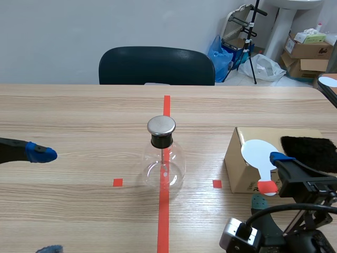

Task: Do the electroscope experiment

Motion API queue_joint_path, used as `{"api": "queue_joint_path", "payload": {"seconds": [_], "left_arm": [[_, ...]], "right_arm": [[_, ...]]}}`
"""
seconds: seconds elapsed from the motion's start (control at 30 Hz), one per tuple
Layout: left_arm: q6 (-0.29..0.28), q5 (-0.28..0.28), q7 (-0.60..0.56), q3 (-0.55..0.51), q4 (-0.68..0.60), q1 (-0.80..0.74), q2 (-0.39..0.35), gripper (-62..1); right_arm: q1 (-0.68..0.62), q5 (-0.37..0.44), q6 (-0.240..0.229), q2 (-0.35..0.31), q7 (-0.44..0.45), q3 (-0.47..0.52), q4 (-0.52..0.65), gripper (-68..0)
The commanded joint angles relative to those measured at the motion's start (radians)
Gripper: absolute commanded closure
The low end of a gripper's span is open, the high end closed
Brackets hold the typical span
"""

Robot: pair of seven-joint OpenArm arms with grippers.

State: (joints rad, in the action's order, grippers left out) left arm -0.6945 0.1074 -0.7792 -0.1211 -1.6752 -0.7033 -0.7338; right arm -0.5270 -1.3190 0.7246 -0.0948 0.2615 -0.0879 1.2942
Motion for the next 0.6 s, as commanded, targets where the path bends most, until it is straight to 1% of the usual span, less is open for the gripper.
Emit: {"api": "queue_joint_path", "payload": {"seconds": [0.0, 0.2, 0.3, 0.57], "left_arm": [[-0.002, -0.017, -0.014, 0.006, -0.002, 0.005, 0.007, -62.3], [-0.002, -0.022, -0.014, 0.006, -0.002, 0.005, 0.007, -62.3], [-0.002, -0.043, -0.014, 0.006, -0.002, 0.005, 0.007, -62.3], [-0.002, -0.044, -0.018, 0.006, -0.002, 0.005, 0.007, -62.3]], "right_arm": [[0.011, 0.003, 0.058, -0.013, -0.001, 0.003, 0.019, -67.9], [0.011, 0.003, 0.058, -0.013, -0.001, 0.003, 0.019, -67.9], [0.011, 0.003, 0.058, -0.013, -0.001, 0.003, 0.019, -67.9], [0.011, 0.003, 0.058, -0.013, -0.001, 0.003, 0.019, -67.9]]}}
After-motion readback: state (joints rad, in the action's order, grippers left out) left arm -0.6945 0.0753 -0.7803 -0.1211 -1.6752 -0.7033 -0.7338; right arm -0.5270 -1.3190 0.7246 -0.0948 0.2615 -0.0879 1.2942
